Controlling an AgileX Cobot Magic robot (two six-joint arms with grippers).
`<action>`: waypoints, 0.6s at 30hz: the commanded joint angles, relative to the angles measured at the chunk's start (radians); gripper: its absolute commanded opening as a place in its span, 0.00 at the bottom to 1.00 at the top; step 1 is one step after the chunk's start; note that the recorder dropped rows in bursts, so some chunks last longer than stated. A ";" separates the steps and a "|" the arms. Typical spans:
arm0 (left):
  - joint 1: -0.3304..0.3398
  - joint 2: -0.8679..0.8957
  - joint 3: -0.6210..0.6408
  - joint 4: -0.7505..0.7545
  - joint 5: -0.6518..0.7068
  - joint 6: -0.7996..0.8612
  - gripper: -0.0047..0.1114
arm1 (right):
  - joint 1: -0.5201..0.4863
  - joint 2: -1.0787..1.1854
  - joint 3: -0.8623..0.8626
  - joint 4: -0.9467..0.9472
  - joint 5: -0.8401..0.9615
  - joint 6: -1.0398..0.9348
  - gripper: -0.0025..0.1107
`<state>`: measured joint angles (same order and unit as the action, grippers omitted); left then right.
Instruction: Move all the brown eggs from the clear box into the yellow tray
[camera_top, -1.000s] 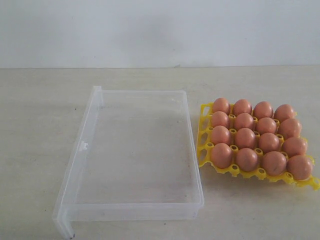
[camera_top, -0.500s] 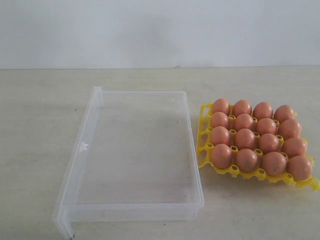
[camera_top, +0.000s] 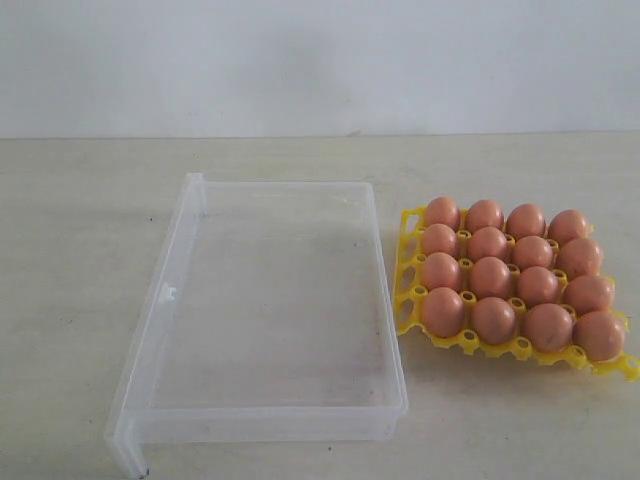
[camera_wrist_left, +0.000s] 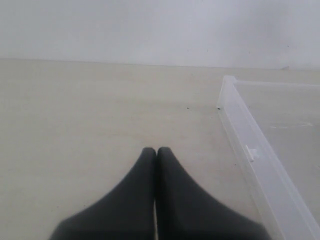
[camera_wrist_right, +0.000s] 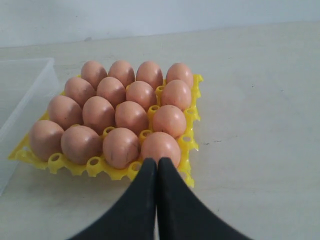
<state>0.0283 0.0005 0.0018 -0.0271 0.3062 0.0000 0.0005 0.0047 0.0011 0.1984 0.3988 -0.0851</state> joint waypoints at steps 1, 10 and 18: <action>-0.003 -0.001 -0.002 -0.001 -0.008 -0.007 0.00 | -0.006 -0.005 -0.001 -0.011 0.003 0.006 0.02; -0.003 -0.001 -0.002 -0.001 -0.008 -0.007 0.00 | -0.020 -0.005 -0.001 -0.021 -0.008 0.006 0.02; -0.003 -0.001 -0.002 -0.001 -0.008 -0.007 0.00 | -0.020 -0.005 -0.001 -0.021 -0.010 0.006 0.02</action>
<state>0.0283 0.0005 0.0018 -0.0271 0.3062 0.0000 -0.0141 0.0047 0.0011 0.1844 0.3987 -0.0779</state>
